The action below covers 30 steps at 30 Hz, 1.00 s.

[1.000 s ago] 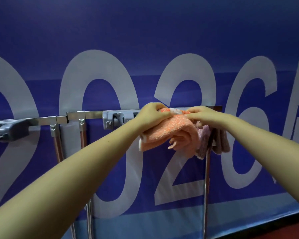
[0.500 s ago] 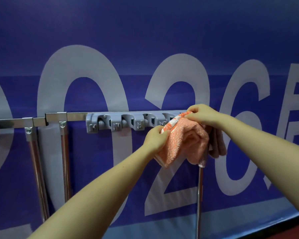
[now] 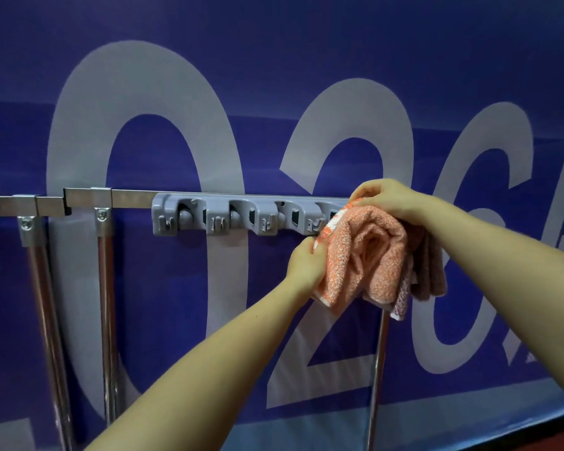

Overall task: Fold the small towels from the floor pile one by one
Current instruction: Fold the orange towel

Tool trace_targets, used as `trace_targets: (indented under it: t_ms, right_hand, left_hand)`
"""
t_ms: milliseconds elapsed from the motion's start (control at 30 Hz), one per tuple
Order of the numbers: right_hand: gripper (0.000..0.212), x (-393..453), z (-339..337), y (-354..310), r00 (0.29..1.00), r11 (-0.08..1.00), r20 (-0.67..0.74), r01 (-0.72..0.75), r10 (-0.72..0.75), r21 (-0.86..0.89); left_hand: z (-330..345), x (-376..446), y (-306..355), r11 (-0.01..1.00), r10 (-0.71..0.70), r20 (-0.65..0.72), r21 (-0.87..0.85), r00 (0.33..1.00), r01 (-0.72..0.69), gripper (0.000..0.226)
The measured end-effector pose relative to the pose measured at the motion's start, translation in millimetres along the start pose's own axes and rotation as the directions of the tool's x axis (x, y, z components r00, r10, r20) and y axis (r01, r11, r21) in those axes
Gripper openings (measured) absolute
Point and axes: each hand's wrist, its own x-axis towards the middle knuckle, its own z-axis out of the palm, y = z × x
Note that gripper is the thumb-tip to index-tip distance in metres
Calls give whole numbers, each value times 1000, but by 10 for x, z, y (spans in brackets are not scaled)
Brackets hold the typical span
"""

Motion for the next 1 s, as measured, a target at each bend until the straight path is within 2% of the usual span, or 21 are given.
trace_targets:
  t_ms: [133,267,333,433,500,567,633,733,833,933,1000]
  right_hand:
    - [18,36,29,57,998,1000,-59,-16,15,-14]
    - [23,1,145,123,957,988,-283,22,-64,-151]
    - [18,-53,221,122,947,990,-311,37,-79,-139]
    - [25,-142,293,100,940,987,-334,19,-72,-160]
    - [30,-198,288,83,941,989,-337,-6,-44,-147]
    - [34,-243,285,71,949,992,-314,-19,-21,-123]
    - [38,-284,296,54,954,994,-299,-23,-9,-105]
    - [41,-328,315,41,954,997,-299,-46,23,-69]
    - [40,-379,331,23,955,997,-295,-53,34,-54]
    - [42,-429,366,35,957,998,-287,-58,48,-24]
    - [46,-467,403,55,961,998,-268,-63,63,10]
  left_hand:
    - [85,94,-110,996,-78,-16,-52,997,77,40]
    - [177,117,-227,997,-56,-19,-46,998,55,37]
    - [216,108,-289,996,-70,-7,-55,998,69,36]
    - [272,49,-323,994,-97,-23,-57,995,96,40]
    - [311,-36,-299,998,-50,-116,33,992,55,36]
    - [338,-171,-243,988,71,-197,150,978,-41,39]
    - [368,-303,-159,975,177,-197,166,964,-145,45]
    - [435,-406,-47,977,203,-166,102,965,-187,47]
    - [512,-250,-33,993,112,-97,-24,989,-114,51]
    - [628,3,-134,982,-34,-69,-186,997,20,75]
    - [706,123,-195,952,-71,-21,-298,997,62,73]
